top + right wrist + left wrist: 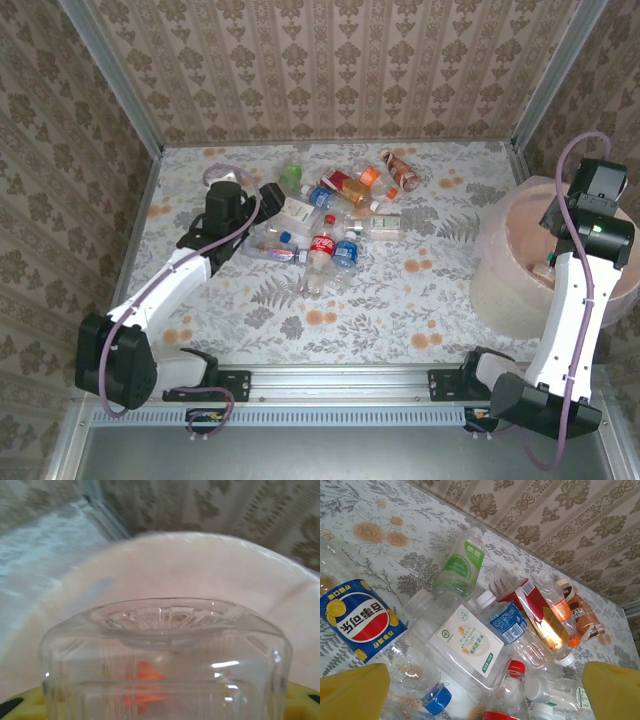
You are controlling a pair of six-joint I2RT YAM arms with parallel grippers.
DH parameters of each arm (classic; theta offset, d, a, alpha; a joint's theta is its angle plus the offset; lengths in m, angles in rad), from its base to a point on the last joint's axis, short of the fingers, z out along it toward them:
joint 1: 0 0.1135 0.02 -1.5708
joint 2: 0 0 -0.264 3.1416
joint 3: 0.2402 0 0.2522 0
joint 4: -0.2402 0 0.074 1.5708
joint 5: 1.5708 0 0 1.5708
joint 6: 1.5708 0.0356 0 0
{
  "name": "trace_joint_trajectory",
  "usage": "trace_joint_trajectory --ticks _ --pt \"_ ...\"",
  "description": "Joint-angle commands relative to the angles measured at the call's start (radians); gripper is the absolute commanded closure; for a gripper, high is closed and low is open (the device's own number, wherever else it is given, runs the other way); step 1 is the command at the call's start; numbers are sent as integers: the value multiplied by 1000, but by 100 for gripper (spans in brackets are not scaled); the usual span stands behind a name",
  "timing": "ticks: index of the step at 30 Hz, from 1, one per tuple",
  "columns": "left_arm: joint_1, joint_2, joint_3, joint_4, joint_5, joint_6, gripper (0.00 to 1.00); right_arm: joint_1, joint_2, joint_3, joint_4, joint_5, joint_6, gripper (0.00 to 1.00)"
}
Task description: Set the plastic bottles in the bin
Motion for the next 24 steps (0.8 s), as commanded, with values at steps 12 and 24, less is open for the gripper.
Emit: trace_joint_trajectory --ticks 12,24 --pt "-41 27 71 -27 5 9 0 -87 -50 -225 144 393 -79 44" --pt "-42 35 91 -58 -5 13 0 -87 -62 -289 189 503 -78 23"
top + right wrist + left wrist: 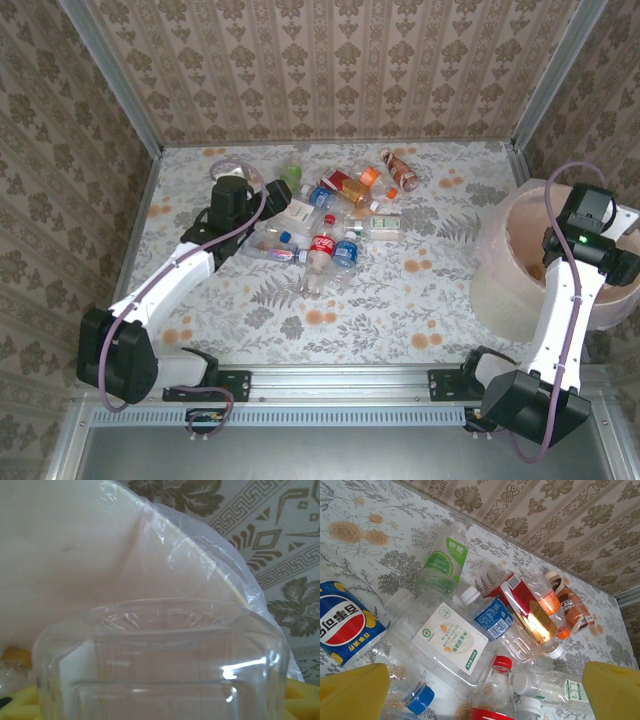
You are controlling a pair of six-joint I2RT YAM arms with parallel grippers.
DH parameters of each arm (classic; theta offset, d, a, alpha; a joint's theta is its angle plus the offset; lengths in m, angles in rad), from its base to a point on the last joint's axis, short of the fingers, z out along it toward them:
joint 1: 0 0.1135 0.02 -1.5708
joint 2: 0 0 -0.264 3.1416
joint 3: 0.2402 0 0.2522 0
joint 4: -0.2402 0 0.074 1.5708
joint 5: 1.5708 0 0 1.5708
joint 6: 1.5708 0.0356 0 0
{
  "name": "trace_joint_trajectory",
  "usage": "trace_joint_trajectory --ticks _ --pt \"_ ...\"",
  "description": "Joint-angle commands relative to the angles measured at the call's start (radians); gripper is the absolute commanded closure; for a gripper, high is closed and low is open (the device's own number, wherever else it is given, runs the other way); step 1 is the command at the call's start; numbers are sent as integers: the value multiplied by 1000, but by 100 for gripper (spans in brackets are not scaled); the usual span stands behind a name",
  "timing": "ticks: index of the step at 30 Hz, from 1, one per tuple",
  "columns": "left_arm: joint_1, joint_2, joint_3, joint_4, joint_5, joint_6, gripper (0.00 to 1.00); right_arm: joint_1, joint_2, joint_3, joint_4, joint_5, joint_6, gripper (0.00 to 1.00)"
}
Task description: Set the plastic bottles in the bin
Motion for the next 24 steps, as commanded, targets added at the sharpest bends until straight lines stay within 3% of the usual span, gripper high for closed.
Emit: trace_joint_trajectory --ticks 1,9,16,19,21,24 --pt "-5 6 33 -17 -7 7 0 -6 -16 -4 10 66 -4 22" --pt "-5 5 23 -19 -17 -7 0 17 -31 38 -18 1 27 20" --pt "-1 -15 6 -84 -90 -22 0 80 -99 113 -15 -197 108 15" --pt "12 -24 -3 -112 -114 -41 0 139 -132 130 19 -283 152 11" --pt "20 -33 -10 -134 -130 -53 0 199 -153 150 41 -334 181 0" --pt "31 -58 -36 -162 -162 -70 0 296 -188 156 134 -486 207 0"
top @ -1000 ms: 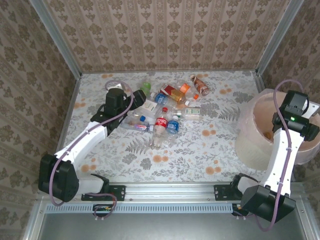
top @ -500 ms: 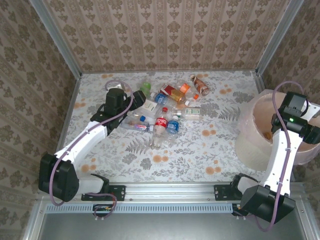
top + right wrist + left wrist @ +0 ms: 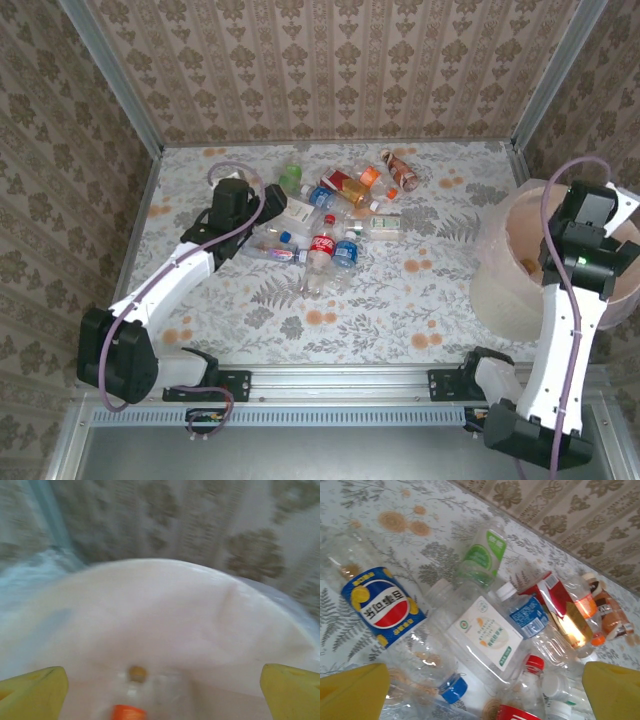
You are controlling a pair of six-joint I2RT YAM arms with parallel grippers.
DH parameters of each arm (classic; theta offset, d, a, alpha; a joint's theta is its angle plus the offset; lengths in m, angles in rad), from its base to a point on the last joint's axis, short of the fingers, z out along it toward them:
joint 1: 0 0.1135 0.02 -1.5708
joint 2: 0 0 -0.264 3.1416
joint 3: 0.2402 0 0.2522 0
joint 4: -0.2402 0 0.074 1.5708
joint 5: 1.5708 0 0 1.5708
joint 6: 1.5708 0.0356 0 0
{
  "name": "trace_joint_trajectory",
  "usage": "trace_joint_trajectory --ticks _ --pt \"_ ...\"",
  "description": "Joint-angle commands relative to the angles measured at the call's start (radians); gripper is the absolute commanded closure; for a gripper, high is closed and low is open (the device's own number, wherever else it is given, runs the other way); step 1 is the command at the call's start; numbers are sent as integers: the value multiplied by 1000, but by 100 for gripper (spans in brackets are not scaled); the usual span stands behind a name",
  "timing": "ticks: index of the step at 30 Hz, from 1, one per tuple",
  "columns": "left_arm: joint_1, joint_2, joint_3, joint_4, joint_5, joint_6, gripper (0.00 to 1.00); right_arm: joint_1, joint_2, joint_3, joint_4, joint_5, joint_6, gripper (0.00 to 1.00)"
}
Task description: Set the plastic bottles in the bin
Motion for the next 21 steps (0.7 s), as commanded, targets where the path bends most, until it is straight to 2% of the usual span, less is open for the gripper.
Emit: trace_joint_trajectory --ticks 1,6,8,16,21 --pt "20 -60 -39 -59 -66 -42 0 81 -33 27 127 -232 74 0" --pt "60 -116 -96 -87 -90 -83 0 180 -15 4 292 -505 139 0" --pt "81 -137 -107 -117 -97 -95 0 246 10 -13 354 -569 142 0" --pt "147 -136 -102 -194 -89 -117 0 522 129 -59 542 -561 88 0" --pt "159 -86 -86 -219 -62 -205 0 652 179 -122 651 -560 59 0"
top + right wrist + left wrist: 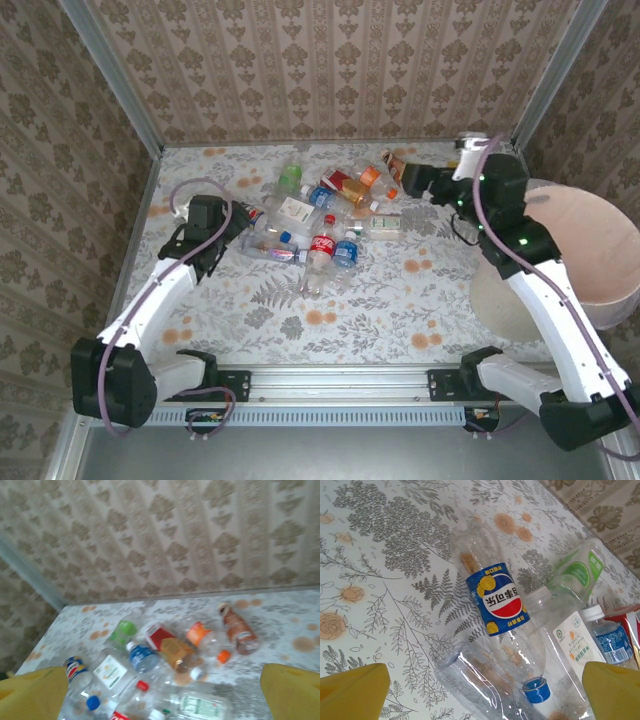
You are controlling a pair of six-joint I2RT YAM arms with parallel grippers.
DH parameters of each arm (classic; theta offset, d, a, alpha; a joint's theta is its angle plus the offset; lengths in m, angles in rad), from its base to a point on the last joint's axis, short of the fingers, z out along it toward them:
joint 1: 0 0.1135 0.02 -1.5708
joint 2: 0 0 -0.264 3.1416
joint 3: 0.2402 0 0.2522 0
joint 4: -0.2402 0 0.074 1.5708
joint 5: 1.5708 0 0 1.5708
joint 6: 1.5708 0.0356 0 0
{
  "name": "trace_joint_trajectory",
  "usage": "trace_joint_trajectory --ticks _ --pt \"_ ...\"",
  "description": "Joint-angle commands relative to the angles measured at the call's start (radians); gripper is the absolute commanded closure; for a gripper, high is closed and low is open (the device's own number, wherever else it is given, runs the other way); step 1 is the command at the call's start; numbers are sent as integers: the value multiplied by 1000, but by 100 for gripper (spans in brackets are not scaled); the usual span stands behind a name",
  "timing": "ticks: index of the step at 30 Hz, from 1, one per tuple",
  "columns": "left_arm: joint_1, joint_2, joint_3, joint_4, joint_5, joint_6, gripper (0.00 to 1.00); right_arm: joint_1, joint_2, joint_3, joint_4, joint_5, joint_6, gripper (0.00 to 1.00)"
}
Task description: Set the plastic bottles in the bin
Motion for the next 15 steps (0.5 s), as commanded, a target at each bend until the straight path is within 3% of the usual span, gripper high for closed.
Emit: trace_joint_trajectory --ticks 1,5,9,15 --pt "6 40 20 -64 13 -99 0 64 9 -43 129 -19 -39 0" --pt "6 83 26 -135 4 -263 0 84 5 -112 191 -18 -8 0" --pt "6 127 -9 -127 78 -440 0 92 -10 -172 231 -24 29 0" --pt "6 241 26 -76 139 -517 0 108 -7 -209 247 -13 34 0"
